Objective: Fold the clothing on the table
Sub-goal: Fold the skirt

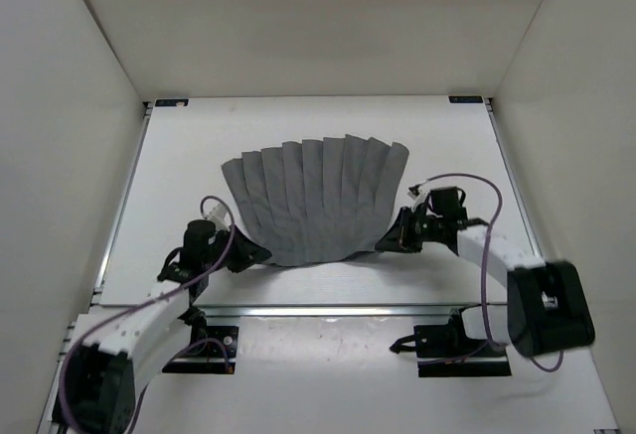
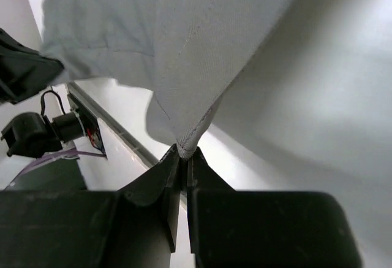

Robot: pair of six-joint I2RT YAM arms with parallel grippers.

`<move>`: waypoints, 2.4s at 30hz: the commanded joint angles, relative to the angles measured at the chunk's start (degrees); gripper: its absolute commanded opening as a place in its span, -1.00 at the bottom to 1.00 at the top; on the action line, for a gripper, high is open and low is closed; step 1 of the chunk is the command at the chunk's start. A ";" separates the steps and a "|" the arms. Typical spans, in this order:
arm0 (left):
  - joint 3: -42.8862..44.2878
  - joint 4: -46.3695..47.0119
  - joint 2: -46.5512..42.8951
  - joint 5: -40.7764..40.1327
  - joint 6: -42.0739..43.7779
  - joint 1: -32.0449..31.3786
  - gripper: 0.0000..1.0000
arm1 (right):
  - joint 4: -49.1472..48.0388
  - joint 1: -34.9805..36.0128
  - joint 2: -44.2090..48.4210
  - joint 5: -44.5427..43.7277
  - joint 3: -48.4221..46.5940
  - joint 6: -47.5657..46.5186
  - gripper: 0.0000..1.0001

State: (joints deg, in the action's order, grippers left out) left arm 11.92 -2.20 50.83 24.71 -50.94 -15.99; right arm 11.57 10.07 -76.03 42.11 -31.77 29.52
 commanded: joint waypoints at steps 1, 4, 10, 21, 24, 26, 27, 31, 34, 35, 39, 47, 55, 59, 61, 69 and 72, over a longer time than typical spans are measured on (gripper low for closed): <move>-2.86 -8.14 -11.08 -1.68 -0.30 1.13 -1.00 | -1.38 0.39 11.31 -3.96 7.48 4.84 -1.00; -5.68 -14.41 -20.32 -2.04 -2.67 0.44 -1.00 | 2.39 -0.75 18.87 -5.01 11.81 6.17 -1.00; -4.82 -22.48 -29.46 -3.35 -5.76 -4.12 -1.00 | 15.92 -6.54 29.78 -3.53 11.82 3.00 -1.00; 13.55 -37.01 -34.40 -5.11 -2.68 -2.65 -1.00 | 33.24 -7.52 40.00 -2.81 0.50 2.22 -0.98; 19.53 -34.47 -28.25 -4.50 -0.14 -2.56 -1.00 | 36.85 -7.52 37.63 -5.36 -9.24 0.89 -1.00; 20.51 -30.00 -25.27 -7.99 -0.04 -3.00 -1.00 | 36.94 -7.25 34.13 -7.12 -15.05 -0.59 -0.99; 19.46 -28.84 -23.77 -8.01 -0.13 -3.08 -1.00 | 35.12 -7.60 32.97 -7.13 -15.60 -0.95 -1.00; 15.60 -17.68 -17.88 -6.70 0.05 -0.63 -1.00 | 24.22 -9.97 27.62 -2.57 -12.27 0.45 -1.00; 14.36 -11.70 -12.26 -6.25 0.40 2.53 -1.00 | 15.07 -9.98 23.14 -1.23 -8.84 2.47 -1.00; 14.70 -10.91 -9.63 -6.25 1.71 3.32 -1.00 | 13.32 -9.98 20.94 -1.41 -8.49 2.65 -1.00; 17.08 -6.61 -0.75 -6.17 3.65 4.12 -1.00 | 6.73 -11.73 14.78 -2.38 -7.43 3.08 -1.00; 23.40 -0.10 16.30 -5.46 5.85 4.39 -1.00 | 0.65 -13.05 1.52 -3.43 -10.07 4.49 -1.00; 35.71 3.70 33.27 -3.44 8.31 7.19 0.38 | -17.11 -12.96 -3.52 -9.39 -13.57 2.30 -0.16; 35.73 2.20 31.62 -2.30 9.36 9.22 0.42 | -5.90 -13.06 -2.37 -15.91 -17.71 -1.91 0.25; 32.30 0.00 28.72 -2.65 9.89 8.61 0.42 | -1.30 -13.05 -0.01 -19.68 -16.58 -2.27 0.34; 11.38 -3.60 10.71 -6.87 8.40 4.92 0.44 | 4.94 -11.57 12.47 -21.45 -0.24 3.96 0.43; 7.69 -5.00 6.41 -8.26 7.44 5.18 0.44 | 5.47 -10.33 14.85 -22.69 3.02 5.81 0.42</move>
State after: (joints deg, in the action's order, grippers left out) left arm 21.41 -5.78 61.10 19.57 -42.87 -10.79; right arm 15.75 -1.43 -63.66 21.69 -30.37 32.86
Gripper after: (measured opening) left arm 0.720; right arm 0.712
